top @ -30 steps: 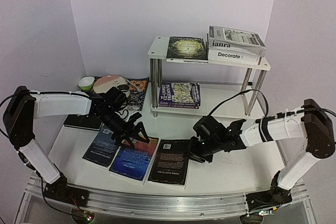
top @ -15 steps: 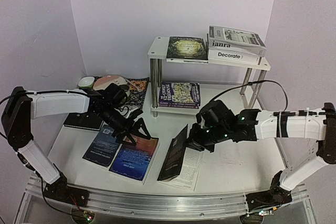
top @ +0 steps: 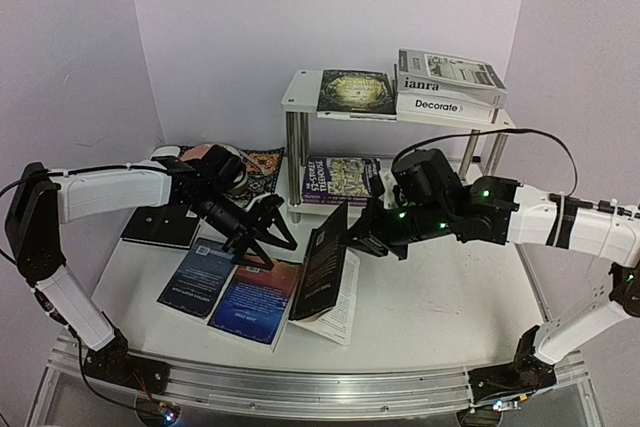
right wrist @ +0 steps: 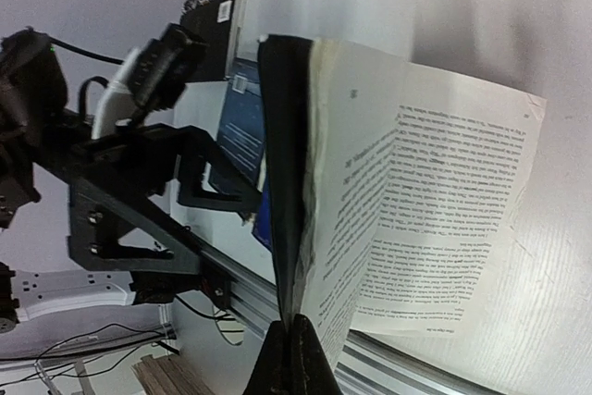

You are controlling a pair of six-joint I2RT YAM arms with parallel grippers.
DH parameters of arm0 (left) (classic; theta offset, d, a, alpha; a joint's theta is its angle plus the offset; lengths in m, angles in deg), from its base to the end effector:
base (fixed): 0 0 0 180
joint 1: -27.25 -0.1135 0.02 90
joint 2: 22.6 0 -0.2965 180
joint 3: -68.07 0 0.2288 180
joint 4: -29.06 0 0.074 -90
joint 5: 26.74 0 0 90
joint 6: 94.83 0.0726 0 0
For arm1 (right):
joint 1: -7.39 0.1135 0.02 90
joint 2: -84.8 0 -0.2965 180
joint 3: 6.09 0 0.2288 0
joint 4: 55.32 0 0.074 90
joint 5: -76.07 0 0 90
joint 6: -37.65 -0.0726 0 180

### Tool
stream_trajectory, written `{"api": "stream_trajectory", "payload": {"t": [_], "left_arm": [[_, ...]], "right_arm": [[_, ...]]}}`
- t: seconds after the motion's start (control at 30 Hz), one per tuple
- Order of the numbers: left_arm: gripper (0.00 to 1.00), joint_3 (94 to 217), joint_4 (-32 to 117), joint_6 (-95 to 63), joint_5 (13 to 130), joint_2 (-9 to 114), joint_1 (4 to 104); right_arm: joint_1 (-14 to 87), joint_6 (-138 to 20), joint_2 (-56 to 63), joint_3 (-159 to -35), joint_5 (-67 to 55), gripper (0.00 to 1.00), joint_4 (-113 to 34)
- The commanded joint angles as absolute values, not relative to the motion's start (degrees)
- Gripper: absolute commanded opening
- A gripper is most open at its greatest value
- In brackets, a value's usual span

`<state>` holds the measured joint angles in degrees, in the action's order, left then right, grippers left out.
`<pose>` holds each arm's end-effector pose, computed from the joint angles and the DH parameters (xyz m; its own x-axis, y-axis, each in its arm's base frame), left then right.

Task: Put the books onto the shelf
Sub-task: Place the book on the book pile.

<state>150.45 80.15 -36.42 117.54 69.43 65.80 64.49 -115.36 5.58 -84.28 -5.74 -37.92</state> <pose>0.2080 -0.2411 0.2699 -0.9343 0.3535 -0.0453 0.2169 0.4631 -0.8594 0.1715 0.2841 0.3545 -0.8839 0.2575 -0.3904 -0.2575 0.4290 0.8658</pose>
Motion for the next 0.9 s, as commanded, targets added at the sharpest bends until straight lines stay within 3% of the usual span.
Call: {"api": "stream_trajectory", "payload": {"t": [0.0, 0.33, 0.4, 0.5, 0.6, 0.8, 0.87], "left_arm": [[0.96, 150.15, 78.64, -37.08, 118.66, 66.94, 63.75], [0.94, 142.38, 83.97, -33.88, 108.85, 58.71, 57.77], [0.94, 141.50, 85.90, -33.06, 105.51, 58.09, 57.75], [0.93, 141.10, 88.30, -31.70, 101.56, 57.93, 57.76], [0.92, 141.16, 89.27, -31.29, 99.98, 58.69, 57.80], [0.89, 141.98, 89.32, -32.32, 99.91, 61.65, 57.99], [0.85, 142.89, 89.30, -32.25, 100.19, 63.22, 58.31]], "right_arm": [[64.68, -113.61, 0.28, -93.21, -3.89, 0.00, -42.79], [64.67, -122.80, -13.64, -94.94, -1.89, 0.01, -54.59], [64.44, -124.00, -13.98, -92.76, -4.31, 0.14, -52.00], [63.70, -122.70, -14.07, -90.61, -6.89, 0.51, -44.77], [63.45, -119.08, -14.80, -91.10, -8.44, 0.68, -38.29], [63.31, -113.47, -20.30, -97.20, -6.58, 0.68, -26.50], [63.36, -113.01, -21.86, -96.86, -5.50, 0.62, -26.15]]}}
